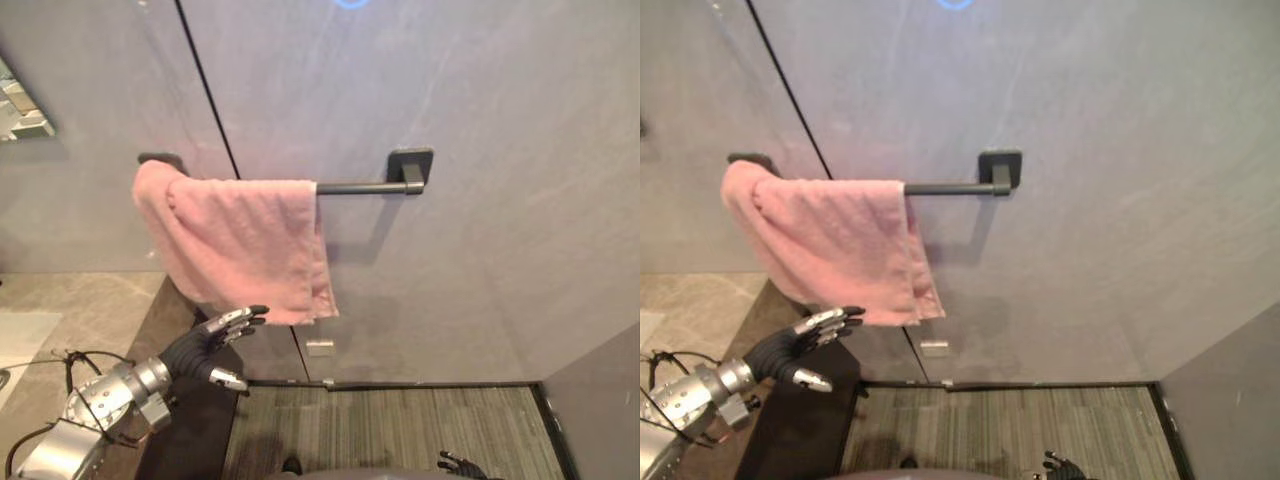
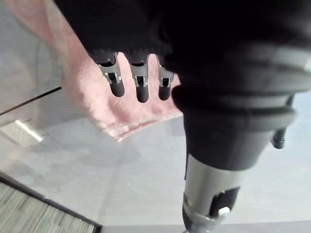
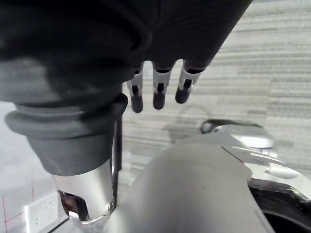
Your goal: Organize washtable
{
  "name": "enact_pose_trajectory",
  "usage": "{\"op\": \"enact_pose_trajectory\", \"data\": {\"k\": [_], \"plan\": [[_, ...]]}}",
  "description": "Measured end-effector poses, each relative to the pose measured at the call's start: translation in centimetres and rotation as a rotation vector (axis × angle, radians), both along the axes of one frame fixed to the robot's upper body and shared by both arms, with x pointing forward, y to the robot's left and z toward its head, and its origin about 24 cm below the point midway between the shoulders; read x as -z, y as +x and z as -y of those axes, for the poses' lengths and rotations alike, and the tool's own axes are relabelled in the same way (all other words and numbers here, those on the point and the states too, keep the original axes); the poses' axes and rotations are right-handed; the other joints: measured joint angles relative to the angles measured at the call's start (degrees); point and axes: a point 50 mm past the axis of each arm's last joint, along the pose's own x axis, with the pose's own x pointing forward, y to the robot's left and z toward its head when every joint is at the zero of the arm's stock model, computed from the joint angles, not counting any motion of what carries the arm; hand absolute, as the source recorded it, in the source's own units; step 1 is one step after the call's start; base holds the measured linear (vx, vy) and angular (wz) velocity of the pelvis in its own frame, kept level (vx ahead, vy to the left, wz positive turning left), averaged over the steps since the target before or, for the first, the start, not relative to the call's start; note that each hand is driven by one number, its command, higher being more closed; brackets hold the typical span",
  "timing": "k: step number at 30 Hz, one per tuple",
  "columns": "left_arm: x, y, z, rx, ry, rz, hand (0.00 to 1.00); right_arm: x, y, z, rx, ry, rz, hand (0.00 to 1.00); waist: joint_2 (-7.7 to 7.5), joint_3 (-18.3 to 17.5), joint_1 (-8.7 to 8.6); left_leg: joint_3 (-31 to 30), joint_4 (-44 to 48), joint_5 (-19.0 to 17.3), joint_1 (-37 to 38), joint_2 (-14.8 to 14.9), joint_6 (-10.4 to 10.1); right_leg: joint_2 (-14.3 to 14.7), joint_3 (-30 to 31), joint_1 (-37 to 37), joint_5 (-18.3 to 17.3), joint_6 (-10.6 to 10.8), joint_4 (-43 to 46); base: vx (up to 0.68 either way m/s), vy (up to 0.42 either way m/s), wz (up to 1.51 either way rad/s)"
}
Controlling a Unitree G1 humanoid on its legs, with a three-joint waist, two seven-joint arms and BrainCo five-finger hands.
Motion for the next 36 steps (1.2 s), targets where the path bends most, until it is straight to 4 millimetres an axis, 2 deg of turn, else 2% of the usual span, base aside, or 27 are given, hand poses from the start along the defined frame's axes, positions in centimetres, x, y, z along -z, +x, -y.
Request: {"op": "enact_pose_trajectory", "data": {"k": [4,7,10,11,14,16,18,19,24,28,32,36], "plan": [[-1.9,0.4,-0.2,-0.02,0.0,0.099,0.0,0.0,-0.3,0.1,0.007,-0.002,0.002,0.0,-0.11,-0.1,0.22,-2.2,0.0,0.9,-1.7,-0.1,-0.1,0.2,-1.7,-0.4,0.0,0.0,0.1,-0.06,-0.023,0.29],[-2.5,0.6,-0.5,-0.057,-0.029,0.138,0.0,0.0,-0.7,0.4,0.031,-0.007,-0.004,0.0,-0.16,-0.2,1.64,-2.6,0.0,1.5,-2.2,0.0,-0.4,0.4,-1.9,-0.9,0.0,0.0,0.7,-0.01,-0.014,0.07],[-3.9,0.8,-1.6,-0.174,-0.126,0.254,0.0,-0.1,-0.7,0.7,0.04,-0.014,0.002,0.0,-0.19,-0.2,2.34,-3.0,0.0,1.8,-2.4,0.1,-0.4,0.5,-2.0,-0.9,0.0,0.0,1.1,0.0,-0.022,0.06],[-5.2,1.2,-2.4,-0.238,-0.18,0.339,0.0,0.0,-1.0,0.7,0.042,-0.015,-0.003,0.0,-0.23,-0.1,3.17,-3.0,0.0,1.8,-2.1,0.1,-0.4,0.5,-2.0,-0.8,0.0,-0.1,1.0,-0.03,-0.014,0.02],[-7.5,1.0,-4.6,-0.401,-0.34,0.539,0.0,0.0,-1.1,0.6,0.041,-0.016,0.001,0.0,-0.18,-0.1,3.21,-3.6,0.0,1.8,-2.0,0.1,-0.4,0.6,-2.6,-0.2,-0.1,-0.2,0.5,-0.04,-0.016,0.1],[-7.8,0.8,-5.6,-0.5,-0.455,0.63,0.0,0.0,-1.4,0.5,0.042,-0.014,0.003,0.0,-0.18,-0.2,3.2,-4.1,0.0,1.8,-2.0,0.1,-0.4,0.6,-3.1,0.1,-0.1,-0.3,0.2,-0.04,-0.019,0.12],[-7.0,0.3,-6.3,-0.598,-0.551,0.667,0.0,0.0,-1.4,0.3,0.042,-0.008,0.008,0.0,-0.2,-0.2,3.24,-4.2,0.0,1.8,-2.2,0.1,-0.4,0.7,-3.2,0.1,-0.1,-0.3,0.1,-0.02,-0.021,0.04],[-5.6,-0.1,-6.5,-0.679,-0.635,0.665,0.0,0.0,-1.5,0.2,0.043,-0.007,0.008,0.0,-0.2,-0.1,3.24,-4.3,0.0,1.7,-2.2,0.1,-0.4,0.7,-3.3,0.1,-0.2,-0.3,0.0,0.0,0.0,0.0],[-2.0,-0.7,-6.1,-0.848,-0.841,0.605,0.0,0.1,-1.5,-0.5,0.047,0.001,0.022,0.0,-0.84,0.0,3.17,-4.2,0.0,1.7,-2.5,0.1,-0.4,0.7,-3.3,0.0,-0.1,-0.3,-0.5,0.0,0.0,0.0],[-1.1,-0.9,-5.7,-0.882,-0.914,0.599,0.0,0.2,-1.4,-1.1,0.052,0.009,0.025,0.0,-1.24,0.1,3.12,-4.0,0.0,1.7,-2.7,0.1,-0.4,0.7,-3.3,0.1,-0.1,-0.3,-0.8,0.0,0.0,0.0],[1.6,-0.2,-4.6,-0.966,-0.963,0.478,0.0,0.2,-1.1,-1.2,0.041,0.0,0.03,0.0,-1.15,0.3,3.03,-3.9,0.0,1.7,-2.8,0.2,-0.4,0.8,-3.3,0.0,-0.1,-0.3,-0.9,0.0,0.0,0.0],[3.1,0.7,-2.9,-0.992,-0.992,0.384,0.0,0.2,-0.6,-1.3,0.049,-0.009,0.042,0.0,-1.17,0.3,2.82,-3.2,0.0,1.7,-2.7,0.3,-0.5,0.8,-2.9,-0.2,-0.1,-0.3,-0.9,-0.02,-0.007,-0.03]]}}
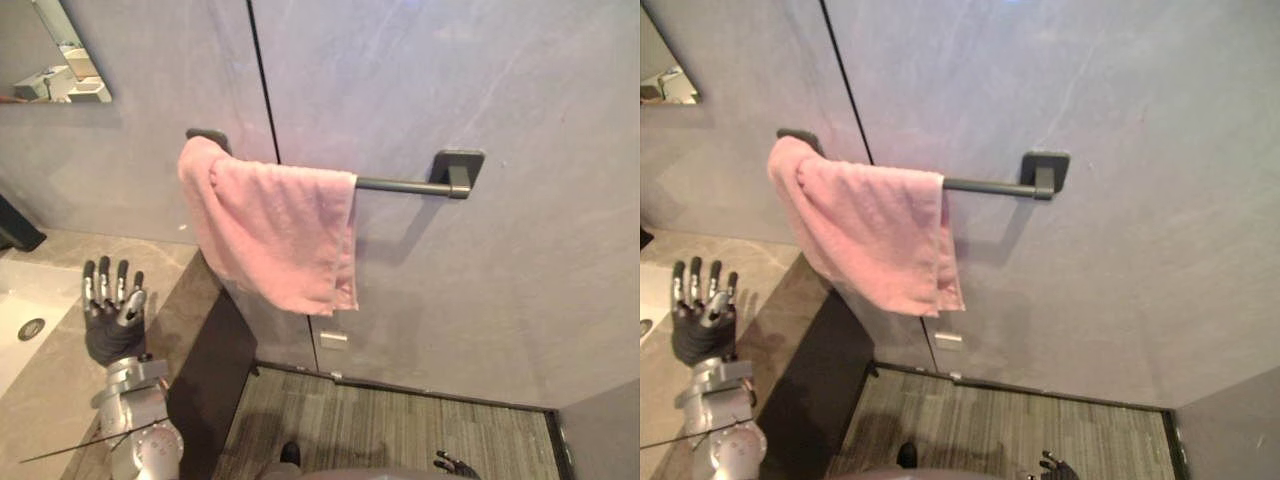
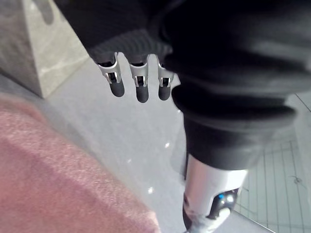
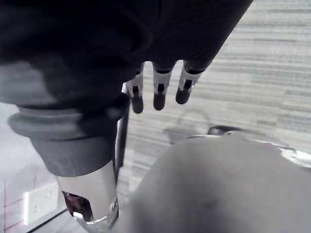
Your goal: Organize washtable
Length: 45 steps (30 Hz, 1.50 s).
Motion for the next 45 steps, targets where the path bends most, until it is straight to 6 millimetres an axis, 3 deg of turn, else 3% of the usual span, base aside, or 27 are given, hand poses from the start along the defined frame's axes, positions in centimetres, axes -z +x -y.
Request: {"op": "enact_pose_trajectory", "data": {"k": [8,17,26,31,39,45], "plan": [[0.8,1.2,1.8,0.052,-0.009,-0.054,0.0,0.0,1.2,-0.7,-0.04,-0.003,0.019,0.0,-0.45,0.3,-1.53,1.6,0.0,-0.3,0.1,0.2,-0.2,0.0,1.6,-0.8,0.1,0.1,0.1,-0.01,-0.007,-0.1],[-1.0,4.1,2.7,0.087,0.027,0.001,0.0,-0.1,1.6,-0.9,-0.077,-0.005,0.019,0.0,-0.43,0.3,-2.31,3.4,0.0,-0.4,0.9,0.7,-0.3,0.3,3.0,-0.7,0.2,-0.1,0.1,0.0,-0.013,-0.08],[-2.6,4.4,1.1,0.037,0.136,0.015,0.0,-0.1,1.8,-0.8,-0.079,-0.008,0.023,0.0,0.04,0.1,-2.85,4.1,0.0,-0.4,1.5,0.7,-0.3,0.4,3.7,-0.4,0.4,-0.2,0.1,-0.01,-0.007,-0.03],[-3.3,3.1,-1.6,-0.118,0.14,0.032,0.0,-0.1,1.4,-0.6,-0.074,-0.011,0.016,0.0,0.44,0.0,-2.71,4.0,0.0,-0.5,1.8,0.7,-0.3,0.4,3.5,0.0,0.4,-0.2,0.0,-0.02,-0.008,0.01],[-4.0,1.3,-4.3,-0.246,0.158,0.063,0.0,-0.1,1.1,-0.4,-0.066,-0.011,0.015,0.0,0.68,0.1,-1.95,3.7,0.0,-0.6,1.7,0.7,-0.2,0.3,3.2,0.0,0.4,-0.2,-0.2,-0.01,-0.005,0.01],[-4.2,1.1,-4.6,-0.244,0.173,0.075,0.0,-0.1,0.9,-0.4,-0.067,-0.01,0.011,0.0,0.74,0.0,-1.22,2.5,0.0,-0.6,0.9,0.5,-0.3,0.3,2.0,0.2,0.4,-0.2,-0.8,0.0,-0.008,0.1]]}}
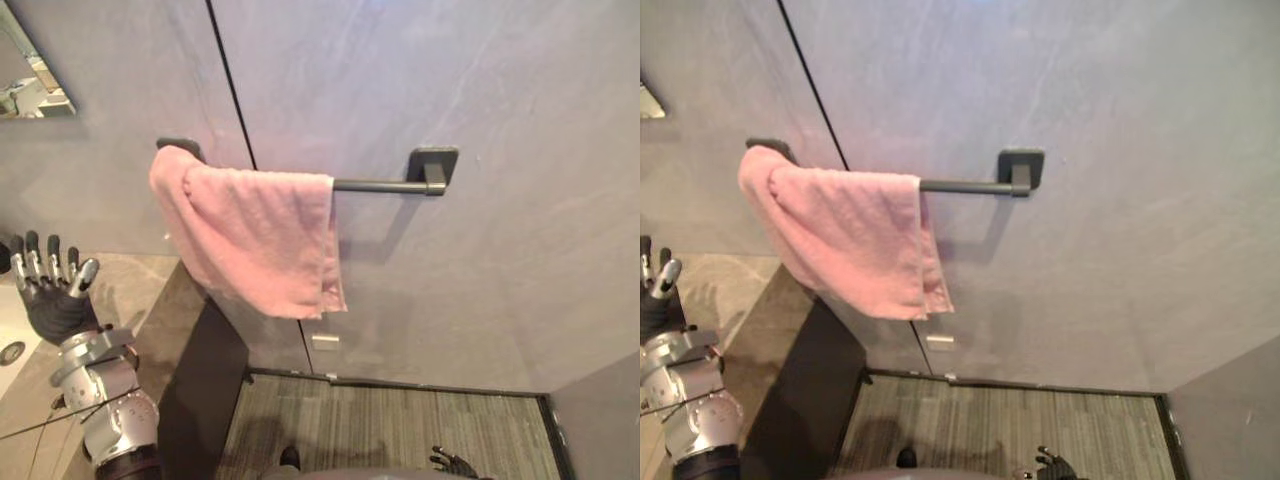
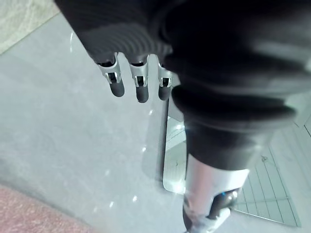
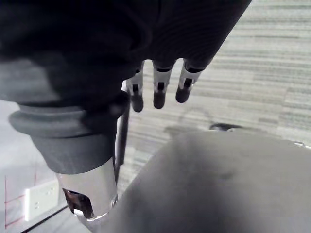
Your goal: Organize washtable
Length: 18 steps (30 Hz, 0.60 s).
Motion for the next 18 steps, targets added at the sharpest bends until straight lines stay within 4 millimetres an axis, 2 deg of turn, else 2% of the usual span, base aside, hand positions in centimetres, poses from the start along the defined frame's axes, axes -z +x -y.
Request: {"op": "enact_pose_trajectory", "data": {"k": [4,9,14,18], "plan": [[-0.4,0.5,-0.1,0.047,0.034,-0.01,0.0,-0.1,0.4,0.0,-0.006,0.001,0.014,0.0,0.09,0.0,-0.03,-0.1,0.0,0.0,-0.2,0.0,0.0,0.0,-0.2,0.0,0.0,0.0,-0.1,0.01,-0.011,0.03],[0.1,2.7,-0.4,0.144,0.057,-0.083,0.0,-0.4,1.2,-0.1,-0.03,0.008,0.042,0.0,0.42,0.1,-0.16,0.1,0.0,0.0,-0.2,0.0,0.0,0.1,0.1,-0.1,0.0,0.0,-0.1,0.0,-0.003,-0.01],[0.9,4.0,-0.2,0.197,0.045,-0.14,0.0,-0.3,1.1,-0.2,-0.061,0.009,0.034,0.0,0.38,0.1,-0.36,1.2,0.0,-0.3,0.1,0.2,-0.4,0.1,1.2,-0.5,0.0,0.0,0.0,-0.01,-0.007,-0.11],[0.7,5.0,-0.1,0.217,0.051,-0.151,0.0,-0.3,1.0,-0.2,-0.06,0.009,0.032,0.0,0.32,0.1,-0.59,1.9,0.0,-0.4,0.1,0.2,-0.4,0.1,2.1,-1.0,0.0,0.0,0.1,0.0,-0.01,-0.1]]}}
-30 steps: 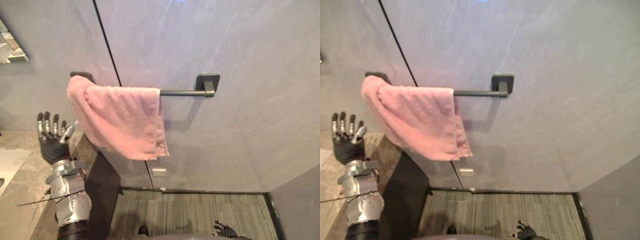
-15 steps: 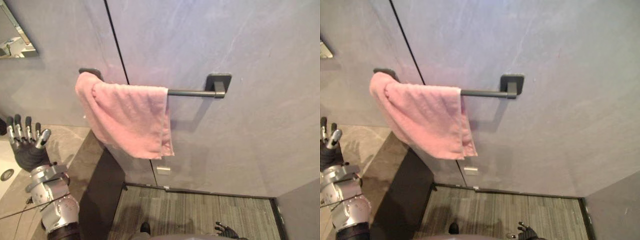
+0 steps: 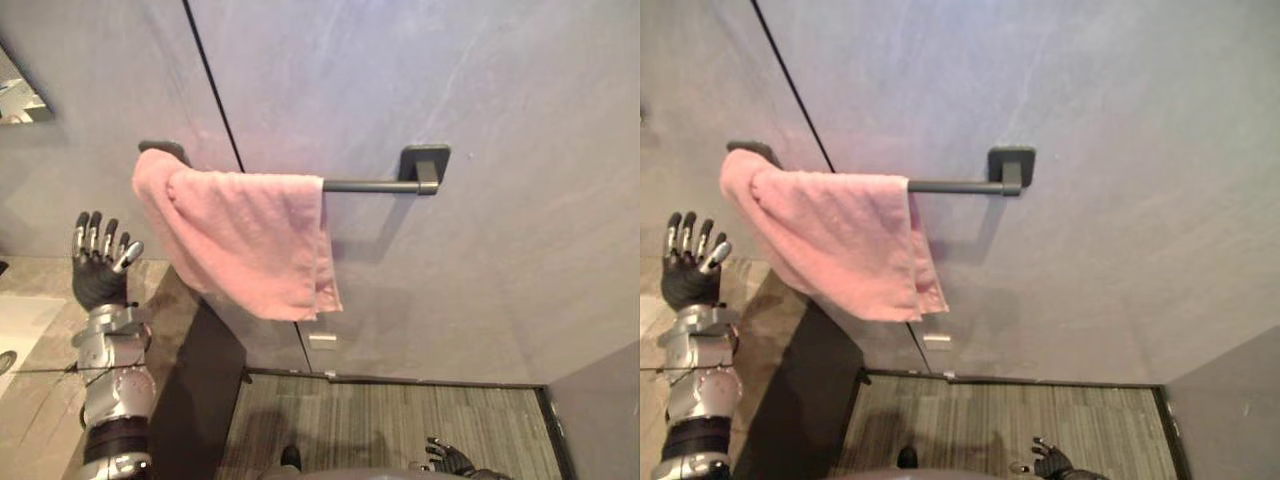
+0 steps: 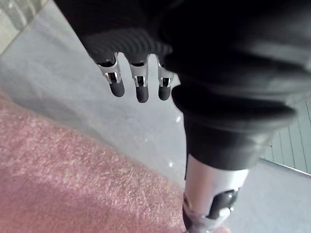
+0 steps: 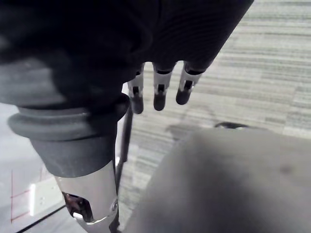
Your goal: Organize washtable
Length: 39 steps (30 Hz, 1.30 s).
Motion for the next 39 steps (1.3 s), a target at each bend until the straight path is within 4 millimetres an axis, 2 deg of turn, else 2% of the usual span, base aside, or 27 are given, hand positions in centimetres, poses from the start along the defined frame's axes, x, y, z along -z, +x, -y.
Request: {"op": "enact_pose_trajectory", "data": {"k": [11,21,29,39], "plan": [[0.1,0.6,0.5,0.022,-0.015,-0.002,0.0,0.0,-0.1,0.0,0.002,0.0,-0.005,0.0,-0.07,0.0,-0.92,1.3,0.0,0.0,0.8,0.1,0.0,0.0,1.1,-0.1,0.0,-0.1,0.7,-0.01,-0.012,-0.05],[0.1,1.0,1.0,0.042,-0.014,-0.003,0.0,0.1,-0.3,-0.1,0.005,0.001,-0.013,0.0,-0.51,0.0,-0.87,1.1,0.0,-0.3,0.6,0.0,0.3,-0.1,1.2,-0.3,0.0,0.0,0.4,-0.02,0.0,0.0],[1.9,0.7,1.7,0.057,-0.051,-0.06,0.0,0.1,0.0,-0.1,0.002,0.002,-0.004,0.0,-0.78,-0.1,-0.7,0.8,0.0,-0.3,0.1,-0.1,0.3,-0.1,0.5,-0.1,0.0,0.0,-0.1,0.02,-0.016,0.04],[2.9,0.5,2.6,0.088,-0.06,-0.103,0.0,0.1,0.1,-0.1,-0.001,0.002,-0.004,0.0,-0.96,-0.1,-0.93,0.9,0.0,-0.3,0.1,-0.1,0.3,-0.1,0.5,-0.1,0.0,0.0,0.0,0.0,0.0,0.0]]}}
